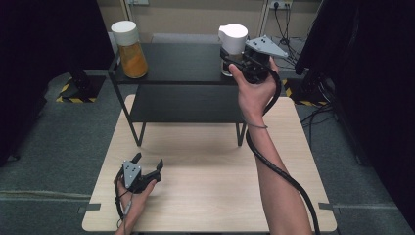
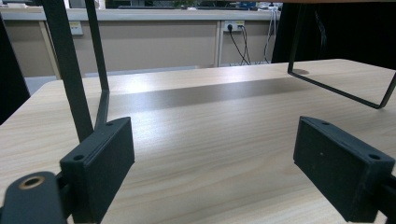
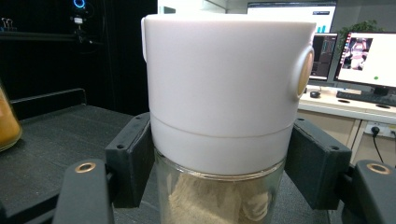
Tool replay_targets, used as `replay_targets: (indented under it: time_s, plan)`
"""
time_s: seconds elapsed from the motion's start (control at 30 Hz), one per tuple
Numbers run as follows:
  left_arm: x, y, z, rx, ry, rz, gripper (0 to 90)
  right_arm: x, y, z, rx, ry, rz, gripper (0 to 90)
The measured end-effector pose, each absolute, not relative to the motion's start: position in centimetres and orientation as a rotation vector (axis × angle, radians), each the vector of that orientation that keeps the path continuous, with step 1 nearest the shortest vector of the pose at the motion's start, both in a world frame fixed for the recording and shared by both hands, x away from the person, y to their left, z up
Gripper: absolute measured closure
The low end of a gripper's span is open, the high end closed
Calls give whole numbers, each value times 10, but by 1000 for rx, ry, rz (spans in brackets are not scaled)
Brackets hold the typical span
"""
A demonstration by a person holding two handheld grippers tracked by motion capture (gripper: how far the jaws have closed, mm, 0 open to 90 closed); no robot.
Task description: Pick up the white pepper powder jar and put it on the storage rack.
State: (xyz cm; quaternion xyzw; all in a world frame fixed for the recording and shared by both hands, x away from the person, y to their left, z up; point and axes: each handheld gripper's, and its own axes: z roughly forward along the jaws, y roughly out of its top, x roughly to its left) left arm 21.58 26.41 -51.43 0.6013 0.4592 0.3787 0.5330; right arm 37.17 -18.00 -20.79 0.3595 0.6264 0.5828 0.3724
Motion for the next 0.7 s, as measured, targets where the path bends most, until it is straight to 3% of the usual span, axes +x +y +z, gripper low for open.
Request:
replay_targets:
  time_s: [0.27, 0.7]
  plan:
    - [216, 264, -514, 1433, 1095, 904, 118, 374, -181, -207, 939, 1606, 1505, 290]
    - [216, 264, -514, 1433, 1094, 904, 118, 371, -185, -205, 993, 1612, 1550, 86]
